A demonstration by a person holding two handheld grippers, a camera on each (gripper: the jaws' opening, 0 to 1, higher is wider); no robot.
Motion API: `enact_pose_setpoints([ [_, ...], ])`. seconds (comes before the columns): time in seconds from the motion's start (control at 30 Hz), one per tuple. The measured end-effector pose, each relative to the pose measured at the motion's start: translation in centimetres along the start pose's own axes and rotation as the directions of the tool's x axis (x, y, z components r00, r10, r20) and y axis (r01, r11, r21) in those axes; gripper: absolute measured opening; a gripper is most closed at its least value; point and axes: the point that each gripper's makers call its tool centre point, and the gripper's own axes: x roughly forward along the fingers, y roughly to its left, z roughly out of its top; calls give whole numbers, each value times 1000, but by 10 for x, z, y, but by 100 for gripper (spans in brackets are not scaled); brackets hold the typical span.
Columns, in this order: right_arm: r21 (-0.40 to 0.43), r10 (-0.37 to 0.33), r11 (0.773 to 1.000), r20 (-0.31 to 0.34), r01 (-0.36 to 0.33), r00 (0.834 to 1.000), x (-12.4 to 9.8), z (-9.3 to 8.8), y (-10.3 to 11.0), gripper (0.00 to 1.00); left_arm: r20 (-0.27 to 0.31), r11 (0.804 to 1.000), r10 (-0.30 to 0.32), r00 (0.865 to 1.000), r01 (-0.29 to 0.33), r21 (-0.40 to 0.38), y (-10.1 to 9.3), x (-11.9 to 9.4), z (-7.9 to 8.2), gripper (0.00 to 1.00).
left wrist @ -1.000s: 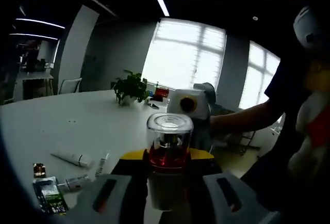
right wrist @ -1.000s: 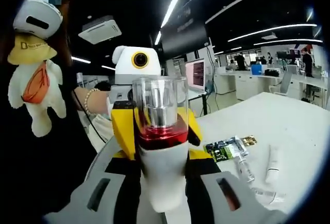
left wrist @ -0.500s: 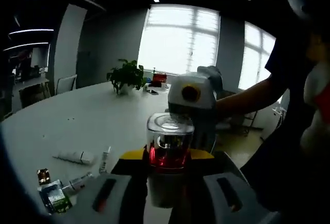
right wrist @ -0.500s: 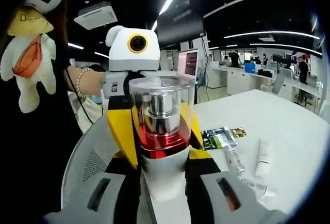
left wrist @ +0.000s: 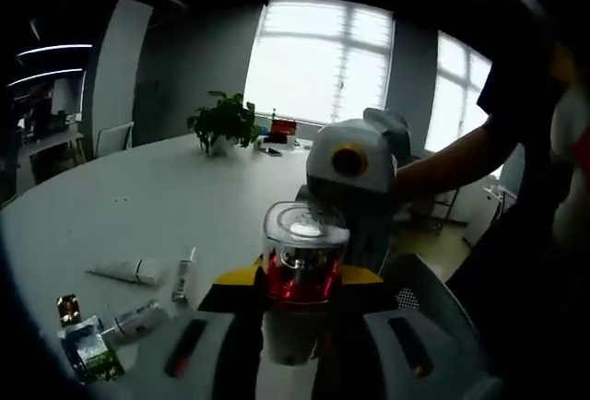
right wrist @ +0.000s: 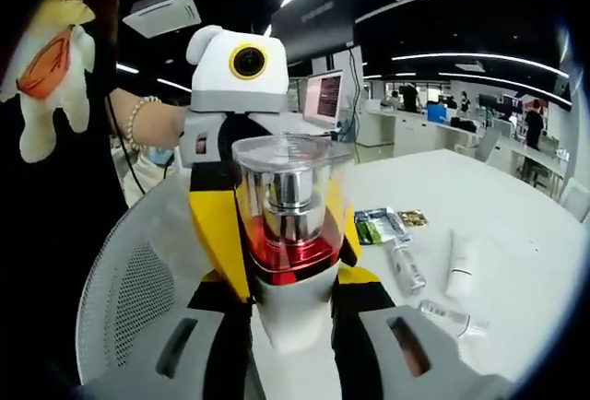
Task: Arrange the skincare products in the storage area until every visible bottle or jar stands upright without overlapping.
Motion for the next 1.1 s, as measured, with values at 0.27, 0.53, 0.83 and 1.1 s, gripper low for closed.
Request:
enact_pose_setpoints([
  [0.27,-24,-51,998,-43,50,998,5,-23,-8,32,-30,1000,-18,999,19,12,11,15,-23,24],
  [0.53,-46,-97,995,-90,93,991,10,-49,-15,32,-77,1000,-19,997,21,20,15,21,-47,24],
  [0.83,-36,-122,992,-122,118,985,12,-72,-16,33,-119,999,-23,993,25,22,15,29,-63,24],
  [1.1,-44,-141,990,-124,136,982,12,-73,-20,33,-112,999,-16,994,20,35,20,28,-64,24],
])
